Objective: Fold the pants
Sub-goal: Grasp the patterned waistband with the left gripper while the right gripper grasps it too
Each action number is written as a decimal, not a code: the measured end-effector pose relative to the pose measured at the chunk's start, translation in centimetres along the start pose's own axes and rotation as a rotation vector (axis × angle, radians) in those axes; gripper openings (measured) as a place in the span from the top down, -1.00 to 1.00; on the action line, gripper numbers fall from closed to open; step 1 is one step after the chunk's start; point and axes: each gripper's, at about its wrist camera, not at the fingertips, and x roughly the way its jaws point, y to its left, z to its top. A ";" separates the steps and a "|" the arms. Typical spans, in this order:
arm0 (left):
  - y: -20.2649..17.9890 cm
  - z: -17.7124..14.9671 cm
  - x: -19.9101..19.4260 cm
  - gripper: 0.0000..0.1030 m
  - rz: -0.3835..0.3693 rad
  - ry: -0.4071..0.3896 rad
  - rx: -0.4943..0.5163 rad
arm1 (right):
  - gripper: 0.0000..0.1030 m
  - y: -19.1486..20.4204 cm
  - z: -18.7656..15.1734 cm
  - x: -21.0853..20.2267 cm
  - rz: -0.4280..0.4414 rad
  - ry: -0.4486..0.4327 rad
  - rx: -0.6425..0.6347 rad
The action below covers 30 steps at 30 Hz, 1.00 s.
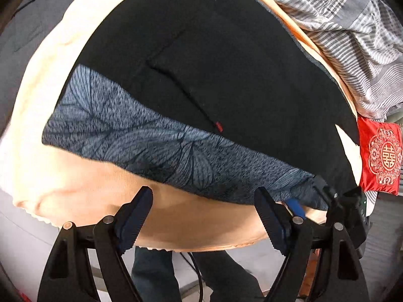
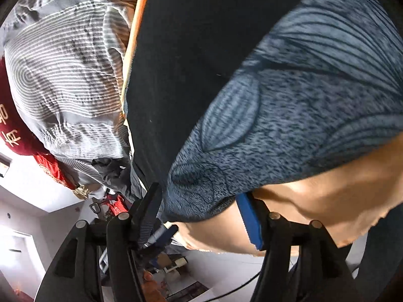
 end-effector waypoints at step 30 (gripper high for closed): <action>2.0 3.1 -0.7 -0.62 -0.308 -0.115 -0.195 | -0.09 5.8 1.3 -1.7 0.237 0.047 0.013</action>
